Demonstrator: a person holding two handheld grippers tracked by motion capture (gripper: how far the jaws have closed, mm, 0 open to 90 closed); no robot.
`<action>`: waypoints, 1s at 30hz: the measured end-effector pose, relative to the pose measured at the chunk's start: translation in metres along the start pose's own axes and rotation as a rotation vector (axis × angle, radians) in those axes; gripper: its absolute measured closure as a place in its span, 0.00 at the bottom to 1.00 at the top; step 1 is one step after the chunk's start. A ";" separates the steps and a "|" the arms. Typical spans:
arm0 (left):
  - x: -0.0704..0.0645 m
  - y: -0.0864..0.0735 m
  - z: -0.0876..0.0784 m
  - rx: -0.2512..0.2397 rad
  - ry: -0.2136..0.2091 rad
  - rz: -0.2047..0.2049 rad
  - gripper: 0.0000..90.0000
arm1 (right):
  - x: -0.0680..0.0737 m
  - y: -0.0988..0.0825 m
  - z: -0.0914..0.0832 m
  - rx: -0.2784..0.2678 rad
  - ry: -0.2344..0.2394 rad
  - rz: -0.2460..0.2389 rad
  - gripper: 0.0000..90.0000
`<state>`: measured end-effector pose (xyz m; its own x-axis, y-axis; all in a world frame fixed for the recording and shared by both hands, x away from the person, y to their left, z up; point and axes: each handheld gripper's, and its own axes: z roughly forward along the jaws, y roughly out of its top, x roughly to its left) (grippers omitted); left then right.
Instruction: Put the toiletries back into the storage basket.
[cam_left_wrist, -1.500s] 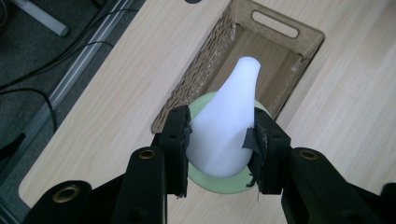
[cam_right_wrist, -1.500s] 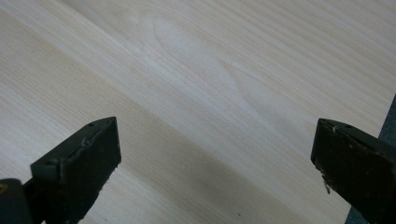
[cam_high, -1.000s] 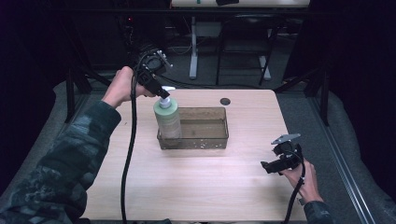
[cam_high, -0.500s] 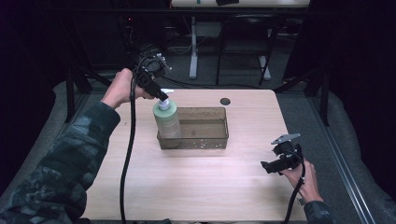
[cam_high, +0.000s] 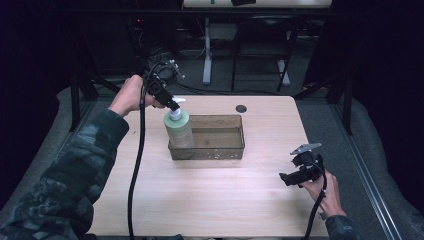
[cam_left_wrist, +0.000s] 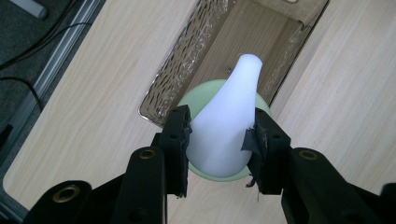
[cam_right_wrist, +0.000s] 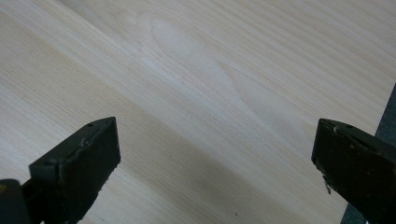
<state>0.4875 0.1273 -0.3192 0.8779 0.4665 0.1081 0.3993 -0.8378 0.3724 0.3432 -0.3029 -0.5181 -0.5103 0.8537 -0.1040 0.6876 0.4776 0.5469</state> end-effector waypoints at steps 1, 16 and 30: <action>0.000 0.000 0.001 0.003 0.001 0.001 0.70 | 0.000 0.000 0.000 -0.001 0.000 0.000 0.01; -0.002 0.005 0.005 -0.018 0.004 0.017 0.69 | -0.001 0.000 -0.002 -0.006 -0.005 0.001 0.01; 0.000 0.003 0.004 -0.063 0.000 -0.023 0.44 | -0.001 0.000 -0.002 -0.009 -0.005 0.002 0.01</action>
<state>0.4892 0.1236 -0.3216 0.8687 0.4854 0.0986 0.4020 -0.8073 0.4321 0.3425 -0.3038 -0.5163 -0.5067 0.8555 -0.1068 0.6837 0.4742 0.5546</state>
